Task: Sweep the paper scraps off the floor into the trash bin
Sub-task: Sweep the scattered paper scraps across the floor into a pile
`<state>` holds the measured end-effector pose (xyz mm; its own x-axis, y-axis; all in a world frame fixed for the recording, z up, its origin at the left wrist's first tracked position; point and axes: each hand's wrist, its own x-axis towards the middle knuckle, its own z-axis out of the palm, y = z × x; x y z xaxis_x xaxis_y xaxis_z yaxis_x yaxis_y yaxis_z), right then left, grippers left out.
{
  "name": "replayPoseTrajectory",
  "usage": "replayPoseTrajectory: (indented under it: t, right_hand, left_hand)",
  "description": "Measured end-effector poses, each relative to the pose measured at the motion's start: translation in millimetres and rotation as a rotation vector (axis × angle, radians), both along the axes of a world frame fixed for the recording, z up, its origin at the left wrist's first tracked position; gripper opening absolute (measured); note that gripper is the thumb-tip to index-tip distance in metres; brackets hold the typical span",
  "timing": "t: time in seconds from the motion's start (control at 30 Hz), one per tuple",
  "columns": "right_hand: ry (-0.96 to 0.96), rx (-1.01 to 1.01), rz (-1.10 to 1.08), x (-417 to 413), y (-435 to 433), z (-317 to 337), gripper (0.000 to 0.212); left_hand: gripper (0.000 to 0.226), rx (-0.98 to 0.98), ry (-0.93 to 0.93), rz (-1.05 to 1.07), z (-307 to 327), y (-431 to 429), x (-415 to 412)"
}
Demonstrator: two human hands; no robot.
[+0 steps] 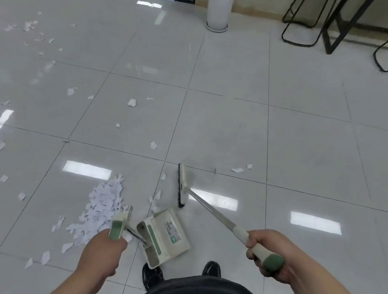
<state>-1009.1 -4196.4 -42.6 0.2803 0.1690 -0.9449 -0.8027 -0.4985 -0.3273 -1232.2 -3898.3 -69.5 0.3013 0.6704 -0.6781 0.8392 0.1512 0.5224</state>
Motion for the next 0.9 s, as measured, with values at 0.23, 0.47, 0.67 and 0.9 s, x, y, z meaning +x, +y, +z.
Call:
replayPoseTrajectory:
  t: [0.23, 0.47, 0.67, 0.9]
  right_hand:
    - [-0.205, -0.224, 0.130, 23.6, 52.0, -4.1, 0.021]
    - [-0.345, -0.438, 0.201, 87.6, 83.0, -58.6, 0.023]
    - [-0.332, -0.485, 0.313, 114.8, 108.3, -98.1, 0.011]
    - [-0.252, -0.358, 0.434, 40.7, 166.4, -87.7, 0.016]
  left_hand:
    - [0.016, -0.018, -0.011, 0.044, -2.8, 41.1, -27.4]
    - [0.012, 0.013, 0.025, -0.010, -11.7, 73.1, -33.0]
    - [0.016, 0.029, 0.084, -0.004, -22.3, 96.2, -38.0]
    - [0.016, 0.006, 0.089, 0.045, -20.7, 113.8, -60.9]
